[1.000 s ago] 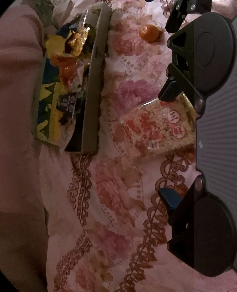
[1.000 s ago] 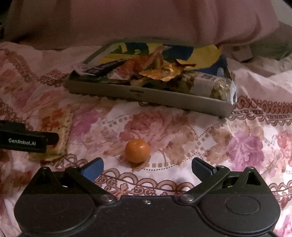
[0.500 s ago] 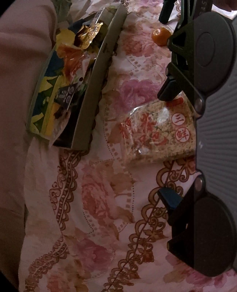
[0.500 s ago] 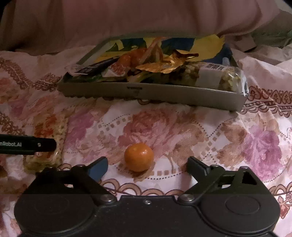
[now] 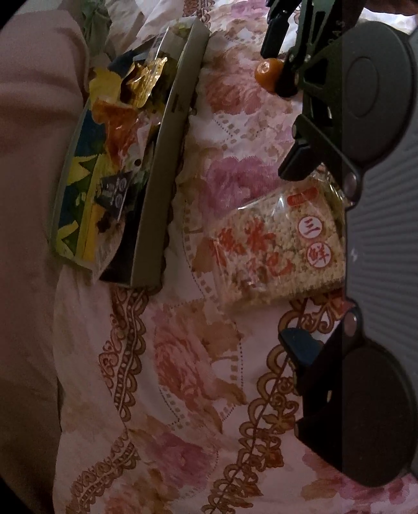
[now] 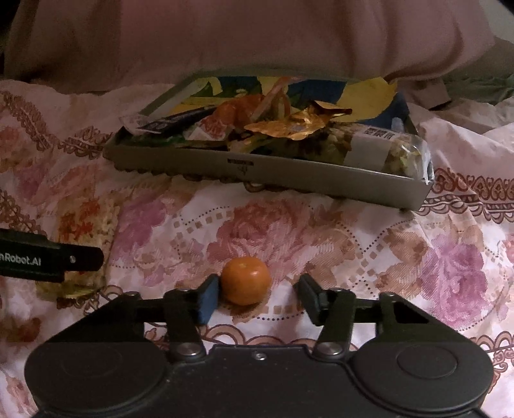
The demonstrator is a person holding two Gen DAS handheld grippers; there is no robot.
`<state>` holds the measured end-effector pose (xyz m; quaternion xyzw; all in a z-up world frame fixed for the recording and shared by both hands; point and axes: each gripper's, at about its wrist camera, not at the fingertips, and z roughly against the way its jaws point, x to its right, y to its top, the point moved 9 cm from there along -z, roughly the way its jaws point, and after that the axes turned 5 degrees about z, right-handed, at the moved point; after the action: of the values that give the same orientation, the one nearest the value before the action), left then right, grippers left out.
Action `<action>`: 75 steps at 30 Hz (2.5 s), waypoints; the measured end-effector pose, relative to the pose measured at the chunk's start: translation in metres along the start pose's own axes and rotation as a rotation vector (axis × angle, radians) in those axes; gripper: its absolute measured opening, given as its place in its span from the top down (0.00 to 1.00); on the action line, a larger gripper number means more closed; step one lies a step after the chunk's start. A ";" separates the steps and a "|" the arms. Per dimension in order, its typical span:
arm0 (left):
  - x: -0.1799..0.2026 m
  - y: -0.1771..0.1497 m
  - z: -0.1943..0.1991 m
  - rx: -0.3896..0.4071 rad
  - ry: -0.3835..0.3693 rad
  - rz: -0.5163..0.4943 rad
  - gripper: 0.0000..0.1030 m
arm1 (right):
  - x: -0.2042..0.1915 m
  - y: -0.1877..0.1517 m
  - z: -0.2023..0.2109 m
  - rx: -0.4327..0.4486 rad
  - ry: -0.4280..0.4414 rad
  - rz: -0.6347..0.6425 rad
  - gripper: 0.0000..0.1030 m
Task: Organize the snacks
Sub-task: 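Grasp rice cracker packet with left tool while right tool grasps orange ball candy, then carry rice cracker packet with left tool while right tool carries orange ball to tray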
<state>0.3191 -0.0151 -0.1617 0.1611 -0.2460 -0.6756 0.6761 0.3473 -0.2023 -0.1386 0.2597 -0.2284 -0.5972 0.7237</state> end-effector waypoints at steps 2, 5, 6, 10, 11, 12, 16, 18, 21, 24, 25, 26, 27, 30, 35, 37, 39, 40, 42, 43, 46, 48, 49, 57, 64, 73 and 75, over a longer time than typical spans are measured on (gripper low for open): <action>0.000 0.000 0.000 0.001 -0.001 -0.003 0.04 | -0.001 0.001 0.001 0.007 0.010 0.001 0.60; 0.001 0.000 -0.001 -0.001 -0.004 -0.004 0.04 | -0.005 0.002 0.001 0.011 0.016 0.018 0.65; 0.001 0.000 -0.001 -0.001 -0.006 -0.004 0.04 | -0.006 0.001 0.001 0.012 0.016 0.027 0.65; 0.006 -0.001 0.001 0.009 -0.029 -0.025 0.16 | -0.013 0.001 0.002 0.015 0.037 0.037 0.65; 0.007 -0.001 0.002 0.012 -0.034 -0.031 0.17 | -0.014 0.001 0.003 0.015 0.045 0.037 0.65; 0.008 -0.001 0.002 0.017 -0.030 -0.037 0.18 | -0.016 0.001 0.003 0.014 0.050 0.039 0.65; 0.009 -0.001 0.003 0.024 -0.035 -0.033 0.21 | -0.022 0.000 0.004 0.014 0.064 0.049 0.65; 0.008 -0.001 0.004 0.024 -0.046 -0.025 0.22 | -0.024 0.000 0.004 0.015 0.070 0.053 0.65; 0.011 -0.002 0.005 0.022 -0.067 -0.023 0.23 | -0.026 0.000 0.006 0.018 0.072 0.059 0.65; 0.015 -0.004 0.007 0.024 -0.076 -0.041 0.23 | -0.028 -0.001 0.007 0.022 0.069 0.069 0.65; 0.016 -0.004 0.007 0.025 -0.079 -0.047 0.23 | -0.029 -0.001 0.007 0.021 0.070 0.072 0.65; 0.017 -0.005 0.007 0.026 -0.080 -0.052 0.23 | -0.029 -0.001 0.007 0.019 0.070 0.074 0.65; 0.018 -0.005 0.008 0.026 -0.082 -0.056 0.23 | -0.029 -0.002 0.007 0.018 0.069 0.076 0.65; 0.021 -0.006 0.009 0.025 -0.097 -0.063 0.23 | -0.029 -0.002 0.008 0.016 0.066 0.079 0.65; 0.024 -0.007 0.009 0.022 -0.099 -0.076 0.23 | -0.029 -0.002 0.008 0.011 0.064 0.078 0.65; 0.024 -0.008 0.010 0.021 -0.100 -0.076 0.23 | -0.029 -0.002 0.009 0.011 0.063 0.080 0.65; 0.024 -0.008 0.010 0.021 -0.100 -0.077 0.23 | -0.029 -0.003 0.009 0.009 0.062 0.079 0.65; 0.024 -0.007 0.010 0.021 -0.099 -0.078 0.23 | -0.029 -0.003 0.009 0.008 0.062 0.078 0.65; 0.024 -0.008 0.010 0.021 -0.097 -0.081 0.23 | -0.029 -0.004 0.009 0.006 0.063 0.073 0.65; 0.024 -0.008 0.010 0.021 -0.097 -0.081 0.23 | -0.029 -0.004 0.009 0.006 0.063 0.072 0.65; 0.024 -0.008 0.011 0.023 -0.097 -0.082 0.23 | -0.029 -0.004 0.010 0.008 0.062 0.073 0.65; 0.025 -0.008 0.011 0.027 -0.097 -0.084 0.24 | -0.028 -0.002 0.013 0.025 0.057 0.066 0.65; 0.025 -0.008 0.012 0.030 -0.097 -0.086 0.24 | -0.028 0.000 0.015 0.035 0.057 0.064 0.65; 0.032 -0.009 0.017 0.032 -0.128 -0.089 0.24 | -0.027 0.005 0.018 0.051 0.047 0.068 0.65; 0.031 -0.006 0.022 0.059 -0.133 -0.076 0.24 | -0.023 0.009 0.023 0.079 0.030 0.049 0.65; 0.031 0.005 0.036 0.131 -0.187 -0.020 0.24 | -0.022 0.017 0.032 0.139 0.008 0.063 0.65; 0.032 0.007 0.040 0.147 -0.204 -0.006 0.24 | -0.022 0.019 0.034 0.151 0.005 0.070 0.65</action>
<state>0.3019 -0.0422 -0.1210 0.1416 -0.3619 -0.6707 0.6318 0.3356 -0.1810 -0.1015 0.3069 -0.2800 -0.5520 0.7230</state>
